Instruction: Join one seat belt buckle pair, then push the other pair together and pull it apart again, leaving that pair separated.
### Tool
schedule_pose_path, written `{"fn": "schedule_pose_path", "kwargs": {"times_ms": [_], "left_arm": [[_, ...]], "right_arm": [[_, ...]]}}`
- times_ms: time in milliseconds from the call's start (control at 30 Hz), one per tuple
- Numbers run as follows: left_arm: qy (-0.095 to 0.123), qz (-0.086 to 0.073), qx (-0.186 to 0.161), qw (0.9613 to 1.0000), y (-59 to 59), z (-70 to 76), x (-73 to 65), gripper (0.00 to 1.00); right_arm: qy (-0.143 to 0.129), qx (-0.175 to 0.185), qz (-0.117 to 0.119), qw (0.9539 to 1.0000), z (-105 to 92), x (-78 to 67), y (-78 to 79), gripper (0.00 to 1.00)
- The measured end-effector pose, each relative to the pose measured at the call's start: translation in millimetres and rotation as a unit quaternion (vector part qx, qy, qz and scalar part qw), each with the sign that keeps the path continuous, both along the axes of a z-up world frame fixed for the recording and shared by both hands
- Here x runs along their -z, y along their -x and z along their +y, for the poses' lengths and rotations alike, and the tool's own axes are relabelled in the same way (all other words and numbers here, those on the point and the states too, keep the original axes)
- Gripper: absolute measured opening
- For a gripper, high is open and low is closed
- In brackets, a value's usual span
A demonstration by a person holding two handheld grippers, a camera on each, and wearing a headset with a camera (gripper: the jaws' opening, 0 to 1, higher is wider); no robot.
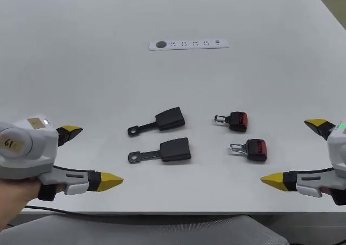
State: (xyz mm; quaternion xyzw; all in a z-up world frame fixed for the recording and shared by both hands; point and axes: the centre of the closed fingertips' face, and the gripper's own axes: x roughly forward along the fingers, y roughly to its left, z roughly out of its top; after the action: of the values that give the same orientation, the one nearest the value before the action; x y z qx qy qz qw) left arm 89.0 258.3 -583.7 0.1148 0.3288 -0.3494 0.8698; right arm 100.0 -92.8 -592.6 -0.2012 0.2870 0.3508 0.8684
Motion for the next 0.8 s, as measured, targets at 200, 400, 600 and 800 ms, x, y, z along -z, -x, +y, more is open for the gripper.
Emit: {"fn": "schedule_pose_path", "kwargs": {"times_ms": [200, 400, 600, 800], "left_arm": [[-0.004, 0.001, -0.004, 1.0000, -2.3, 4.0, 1.0, 0.99], [-0.004, 0.003, -0.004, 1.0000, -3.1, 6.2, 1.7, 0.97], [-0.015, 0.002, -0.007, 0.9999, -4.0, 10.6, 4.0, 0.97], [-0.011, 0.002, -0.013, 0.9999, -5.9, 12.4, 2.5, 1.00]], "right_arm": [[-0.010, 0.009, -0.007, 0.9999, 1.0, -5.4, -3.0, 1.00], [-0.002, 0.008, -0.014, 0.9999, 0.4, -7.8, -6.6, 0.97], [0.003, 0.005, -0.010, 0.9999, 0.2, -5.7, -6.2, 0.95], [0.010, -0.001, -0.007, 0.9999, 0.5, -4.5, -5.9, 0.97]]}}
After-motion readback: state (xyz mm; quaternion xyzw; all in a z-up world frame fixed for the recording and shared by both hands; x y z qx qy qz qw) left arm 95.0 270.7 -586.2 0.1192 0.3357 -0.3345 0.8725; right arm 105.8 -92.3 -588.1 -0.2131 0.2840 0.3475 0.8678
